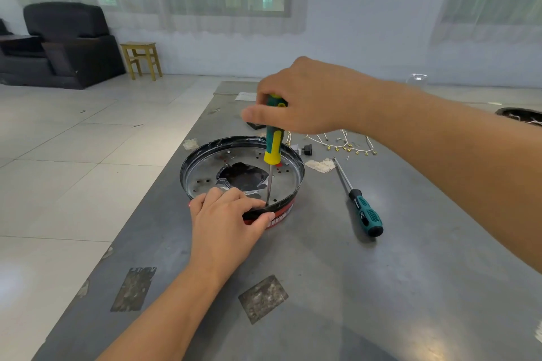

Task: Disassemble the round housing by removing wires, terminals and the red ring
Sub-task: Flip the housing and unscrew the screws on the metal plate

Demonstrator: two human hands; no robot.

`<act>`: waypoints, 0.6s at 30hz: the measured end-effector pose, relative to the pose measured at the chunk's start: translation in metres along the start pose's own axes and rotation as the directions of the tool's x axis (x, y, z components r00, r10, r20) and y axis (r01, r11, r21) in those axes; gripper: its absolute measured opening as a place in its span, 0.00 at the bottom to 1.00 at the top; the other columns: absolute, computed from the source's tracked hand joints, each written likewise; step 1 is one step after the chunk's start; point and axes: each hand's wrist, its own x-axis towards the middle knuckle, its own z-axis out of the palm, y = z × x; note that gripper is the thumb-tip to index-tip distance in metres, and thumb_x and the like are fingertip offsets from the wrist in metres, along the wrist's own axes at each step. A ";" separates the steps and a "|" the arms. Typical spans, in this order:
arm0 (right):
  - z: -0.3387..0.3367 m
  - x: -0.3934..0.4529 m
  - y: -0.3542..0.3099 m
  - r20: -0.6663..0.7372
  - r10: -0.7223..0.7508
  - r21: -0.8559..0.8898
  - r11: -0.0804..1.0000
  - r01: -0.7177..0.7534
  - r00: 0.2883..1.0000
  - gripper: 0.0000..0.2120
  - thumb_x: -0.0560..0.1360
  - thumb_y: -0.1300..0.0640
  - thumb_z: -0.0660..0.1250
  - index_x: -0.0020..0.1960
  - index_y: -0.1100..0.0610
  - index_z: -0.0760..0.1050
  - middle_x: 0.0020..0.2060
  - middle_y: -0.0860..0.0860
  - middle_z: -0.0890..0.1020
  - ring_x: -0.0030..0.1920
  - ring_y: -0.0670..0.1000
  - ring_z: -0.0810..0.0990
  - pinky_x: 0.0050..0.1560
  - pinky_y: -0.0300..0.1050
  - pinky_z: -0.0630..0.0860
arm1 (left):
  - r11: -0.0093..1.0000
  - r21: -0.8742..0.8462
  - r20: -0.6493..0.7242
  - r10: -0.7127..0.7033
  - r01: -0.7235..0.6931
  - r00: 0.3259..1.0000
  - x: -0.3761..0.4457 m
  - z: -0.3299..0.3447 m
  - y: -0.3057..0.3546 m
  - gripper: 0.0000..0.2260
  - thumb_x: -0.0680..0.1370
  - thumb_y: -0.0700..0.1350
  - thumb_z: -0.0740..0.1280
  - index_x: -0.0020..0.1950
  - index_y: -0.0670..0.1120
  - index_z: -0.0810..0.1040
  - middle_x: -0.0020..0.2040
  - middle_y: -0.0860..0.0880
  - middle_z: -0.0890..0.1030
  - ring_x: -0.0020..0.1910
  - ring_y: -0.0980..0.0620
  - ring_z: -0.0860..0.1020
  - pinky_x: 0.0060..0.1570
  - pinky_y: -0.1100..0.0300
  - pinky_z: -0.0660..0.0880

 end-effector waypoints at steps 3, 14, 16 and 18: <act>0.001 0.000 -0.001 0.036 -0.061 0.082 0.995 0.058 0.997 0.09 0.79 0.43 0.63 0.53 0.45 0.78 0.33 0.41 0.79 0.33 0.41 0.74 0.31 0.34 0.66 | 1.000 0.004 0.012 -0.010 0.010 1.000 0.000 -0.001 0.001 0.12 0.76 0.64 0.71 0.56 0.63 0.86 0.44 0.62 0.80 0.49 0.56 0.70 0.56 0.57 0.57; 0.006 -0.002 0.002 0.079 -0.060 0.226 0.973 0.040 0.995 0.17 0.75 0.44 0.63 0.63 0.43 0.72 0.44 0.48 0.81 0.42 0.49 0.79 0.40 0.45 0.73 | 1.000 0.012 0.015 -0.009 0.009 1.000 0.001 0.000 0.000 0.14 0.76 0.64 0.70 0.57 0.62 0.86 0.43 0.62 0.79 0.48 0.56 0.70 0.56 0.56 0.58; 0.001 -0.003 -0.001 0.144 -0.063 0.357 0.934 0.008 0.988 0.15 0.70 0.45 0.64 0.57 0.41 0.74 0.47 0.45 0.82 0.45 0.48 0.80 0.43 0.45 0.76 | 1.000 0.017 0.014 -0.006 0.006 1.000 0.001 0.000 0.000 0.14 0.76 0.64 0.70 0.57 0.62 0.86 0.43 0.62 0.79 0.48 0.56 0.71 0.56 0.56 0.59; 0.002 0.000 -0.001 0.094 -0.023 0.240 0.971 0.000 0.995 0.13 0.75 0.38 0.64 0.56 0.41 0.74 0.41 0.44 0.80 0.41 0.47 0.79 0.39 0.46 0.72 | 1.000 0.016 0.010 -0.006 0.006 1.000 0.001 0.000 -0.001 0.14 0.76 0.64 0.70 0.57 0.62 0.87 0.44 0.62 0.80 0.48 0.56 0.71 0.56 0.57 0.58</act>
